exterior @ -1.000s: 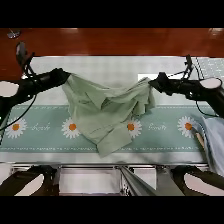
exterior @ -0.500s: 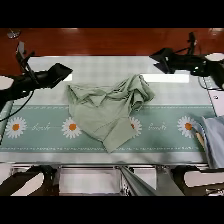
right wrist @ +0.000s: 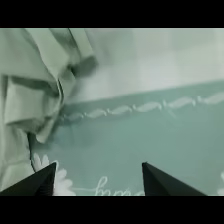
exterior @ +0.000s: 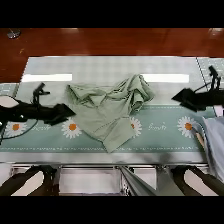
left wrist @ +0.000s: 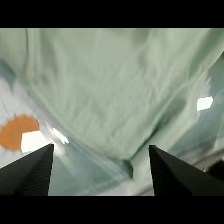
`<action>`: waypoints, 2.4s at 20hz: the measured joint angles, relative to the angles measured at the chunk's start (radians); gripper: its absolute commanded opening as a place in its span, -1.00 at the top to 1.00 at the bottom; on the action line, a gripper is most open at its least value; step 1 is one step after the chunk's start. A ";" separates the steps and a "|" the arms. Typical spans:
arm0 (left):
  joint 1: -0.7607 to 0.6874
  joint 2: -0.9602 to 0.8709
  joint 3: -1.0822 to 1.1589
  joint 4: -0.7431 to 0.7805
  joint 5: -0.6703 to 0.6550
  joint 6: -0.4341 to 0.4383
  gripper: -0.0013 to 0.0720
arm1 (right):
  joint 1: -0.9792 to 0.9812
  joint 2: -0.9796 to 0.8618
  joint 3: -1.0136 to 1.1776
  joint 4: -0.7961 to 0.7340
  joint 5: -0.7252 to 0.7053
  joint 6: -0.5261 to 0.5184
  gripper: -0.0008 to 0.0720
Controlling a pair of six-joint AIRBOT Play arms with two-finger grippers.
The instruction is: Fold the shirts.
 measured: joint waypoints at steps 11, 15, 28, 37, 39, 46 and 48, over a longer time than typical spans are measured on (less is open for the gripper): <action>-0.338 -0.036 -0.221 -0.272 0.254 -0.059 -0.95 | 0.270 0.217 -0.333 0.135 -0.229 0.130 -0.73; -0.423 -0.067 -0.224 -0.359 0.352 -0.068 -0.33 | 0.292 0.199 -0.340 0.174 -0.288 0.152 -0.73; -0.501 -0.080 -0.135 -0.463 0.487 0.082 0.91 | 0.301 -0.258 -0.187 0.559 -0.278 -0.089 -0.66; -0.502 -0.080 -0.130 -0.467 0.486 0.093 0.91 | 0.421 -0.417 0.022 0.364 -0.325 0.125 -0.40; -0.502 -0.080 -0.130 -0.467 0.485 0.094 0.91 | 0.435 -0.432 0.051 0.331 -0.352 0.180 -0.31; -0.502 -0.080 -0.129 -0.467 0.484 0.094 0.92 | 0.457 -0.466 0.101 0.306 -0.356 0.195 0.91; -0.493 -0.074 -0.112 -0.458 0.462 0.106 0.92 | 0.459 -0.462 0.160 0.293 -0.309 0.165 0.91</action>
